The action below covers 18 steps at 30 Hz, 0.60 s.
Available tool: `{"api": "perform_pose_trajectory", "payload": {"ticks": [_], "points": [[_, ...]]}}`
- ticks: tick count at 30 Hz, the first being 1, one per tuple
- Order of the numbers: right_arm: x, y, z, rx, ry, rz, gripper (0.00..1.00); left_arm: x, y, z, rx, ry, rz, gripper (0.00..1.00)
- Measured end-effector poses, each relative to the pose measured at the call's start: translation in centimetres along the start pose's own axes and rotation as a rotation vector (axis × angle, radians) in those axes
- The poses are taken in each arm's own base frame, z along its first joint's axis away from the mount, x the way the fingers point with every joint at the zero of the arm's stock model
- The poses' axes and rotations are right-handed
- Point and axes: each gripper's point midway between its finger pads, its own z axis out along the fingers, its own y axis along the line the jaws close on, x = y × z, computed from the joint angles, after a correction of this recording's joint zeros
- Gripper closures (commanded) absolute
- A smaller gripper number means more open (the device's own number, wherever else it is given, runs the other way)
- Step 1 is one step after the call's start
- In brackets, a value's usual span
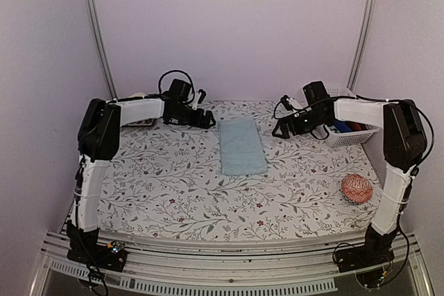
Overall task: Roll the towels
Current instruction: Rotate the towel at the center of the board, then pick up the towel from the center of the board.
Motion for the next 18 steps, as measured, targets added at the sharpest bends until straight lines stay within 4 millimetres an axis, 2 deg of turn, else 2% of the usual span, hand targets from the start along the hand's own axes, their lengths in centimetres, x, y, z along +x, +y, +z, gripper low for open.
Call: {"api": "perform_pose_trajectory", "payload": {"ticks": [5, 8, 10, 12, 14, 17, 18], "points": [[-3.6, -0.1, -3.7, 0.101, -0.194, -0.156, 0.01, -5.0, 2.0, -6.8, -0.160, -0.169, 0.069, 0.03], [-5.8, -0.2, -5.9, 0.166, -0.302, -0.220, 0.01, -7.0, 2.9, -9.7, -0.198, -0.242, 0.103, 0.03], [-7.3, 0.0, -7.0, 0.192, -0.363, -0.269, 0.01, -7.2, 3.0, -10.4, -0.194, -0.266, 0.144, 0.03], [-8.1, 0.1, -7.4, 0.203, -0.391, -0.315, 0.01, -6.0, 3.0, -10.7, -0.190, -0.269, 0.207, 0.03], [-8.1, 0.3, -7.4, 0.202, -0.393, -0.357, 0.01, -3.6, 2.4, -10.5, -0.186, -0.254, 0.300, 0.03], [-7.9, 0.7, -7.4, 0.191, -0.400, -0.431, 0.01, 1.2, -0.3, -9.4, -0.160, -0.189, 0.487, 0.03], [-7.3, 0.9, -7.3, 0.186, -0.401, -0.460, 0.01, 2.4, -2.0, -8.7, -0.139, -0.175, 0.565, 0.03]]}}
